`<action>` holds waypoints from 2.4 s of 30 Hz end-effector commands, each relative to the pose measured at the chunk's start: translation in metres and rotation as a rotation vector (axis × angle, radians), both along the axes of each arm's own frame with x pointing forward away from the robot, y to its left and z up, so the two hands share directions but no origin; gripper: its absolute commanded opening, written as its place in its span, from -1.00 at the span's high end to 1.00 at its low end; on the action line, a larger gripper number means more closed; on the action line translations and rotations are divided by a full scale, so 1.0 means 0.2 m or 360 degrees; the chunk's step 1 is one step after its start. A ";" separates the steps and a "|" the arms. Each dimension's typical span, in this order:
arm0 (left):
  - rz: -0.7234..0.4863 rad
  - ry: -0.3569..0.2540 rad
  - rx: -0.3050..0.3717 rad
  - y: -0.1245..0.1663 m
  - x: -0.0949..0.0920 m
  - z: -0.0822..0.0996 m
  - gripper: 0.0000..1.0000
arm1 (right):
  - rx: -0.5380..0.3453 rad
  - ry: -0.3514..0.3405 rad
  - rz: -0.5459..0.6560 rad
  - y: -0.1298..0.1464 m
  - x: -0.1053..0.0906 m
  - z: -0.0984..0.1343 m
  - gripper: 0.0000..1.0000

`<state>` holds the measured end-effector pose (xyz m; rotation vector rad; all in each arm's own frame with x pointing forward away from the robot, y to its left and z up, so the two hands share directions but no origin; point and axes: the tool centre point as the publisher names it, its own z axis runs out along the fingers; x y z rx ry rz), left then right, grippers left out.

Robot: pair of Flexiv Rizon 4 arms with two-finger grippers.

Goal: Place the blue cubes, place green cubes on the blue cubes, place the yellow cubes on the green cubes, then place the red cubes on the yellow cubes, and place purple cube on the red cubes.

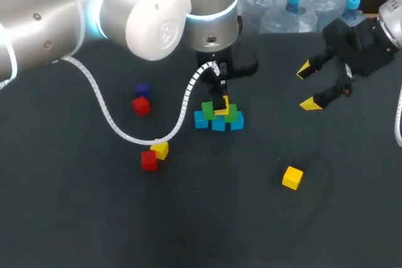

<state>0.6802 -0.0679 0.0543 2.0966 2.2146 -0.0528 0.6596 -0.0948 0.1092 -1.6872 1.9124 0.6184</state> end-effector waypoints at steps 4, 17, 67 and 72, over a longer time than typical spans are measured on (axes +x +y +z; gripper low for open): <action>-0.0002 0.0007 -0.0009 0.00 0.01 -0.01 1.00 | 0.0003 -0.0002 0.0001 0.00 0.00 0.00 -1.00; -0.0011 -0.0003 -0.0009 0.00 0.05 -0.01 0.96 | 0.0003 -0.0002 0.0001 0.00 0.00 0.00 -1.00; -0.0031 0.0011 0.0011 0.00 0.11 -0.01 0.80 | 0.0003 -0.0002 0.0001 0.00 0.00 0.00 -1.00; -0.0030 0.0011 0.0013 0.00 0.11 -0.01 0.78 | 0.0003 -0.0002 0.0001 0.00 0.00 0.00 -1.00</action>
